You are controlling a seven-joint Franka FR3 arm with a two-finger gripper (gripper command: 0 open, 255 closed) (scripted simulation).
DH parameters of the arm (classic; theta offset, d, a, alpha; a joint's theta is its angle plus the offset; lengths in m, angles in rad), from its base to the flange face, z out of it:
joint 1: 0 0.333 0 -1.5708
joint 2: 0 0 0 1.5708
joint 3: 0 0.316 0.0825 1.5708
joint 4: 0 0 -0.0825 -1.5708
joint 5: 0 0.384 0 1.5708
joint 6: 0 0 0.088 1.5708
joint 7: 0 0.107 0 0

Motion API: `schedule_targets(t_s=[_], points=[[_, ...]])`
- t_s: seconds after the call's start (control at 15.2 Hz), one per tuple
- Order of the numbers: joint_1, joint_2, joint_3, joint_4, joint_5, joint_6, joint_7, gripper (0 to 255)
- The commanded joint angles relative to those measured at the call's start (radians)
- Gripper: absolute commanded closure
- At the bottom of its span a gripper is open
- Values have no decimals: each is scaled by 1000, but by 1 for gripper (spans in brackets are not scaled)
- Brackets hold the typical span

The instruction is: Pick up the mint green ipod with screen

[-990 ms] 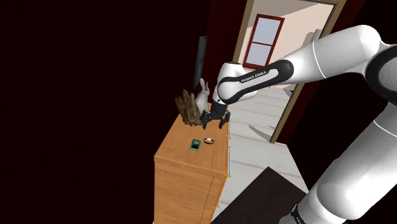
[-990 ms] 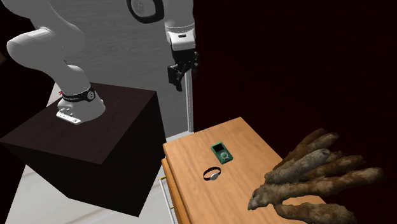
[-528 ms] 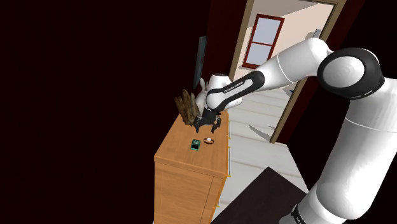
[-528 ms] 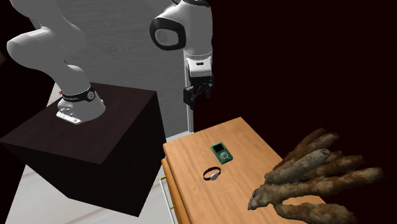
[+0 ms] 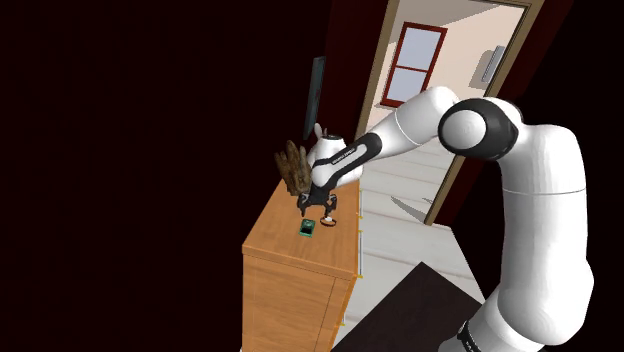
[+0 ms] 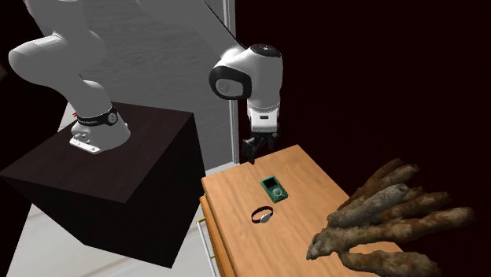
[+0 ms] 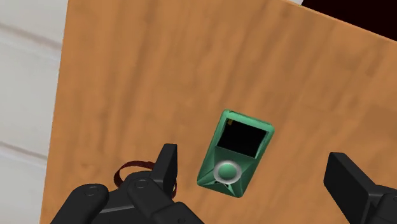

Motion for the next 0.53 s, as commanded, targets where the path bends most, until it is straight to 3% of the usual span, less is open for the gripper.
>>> schedule_targets(t_s=[0.0,0.46], points=[[2,85,-13,82,-3,0,19,0],[1,324,-45,316,0,-6,67,0]])
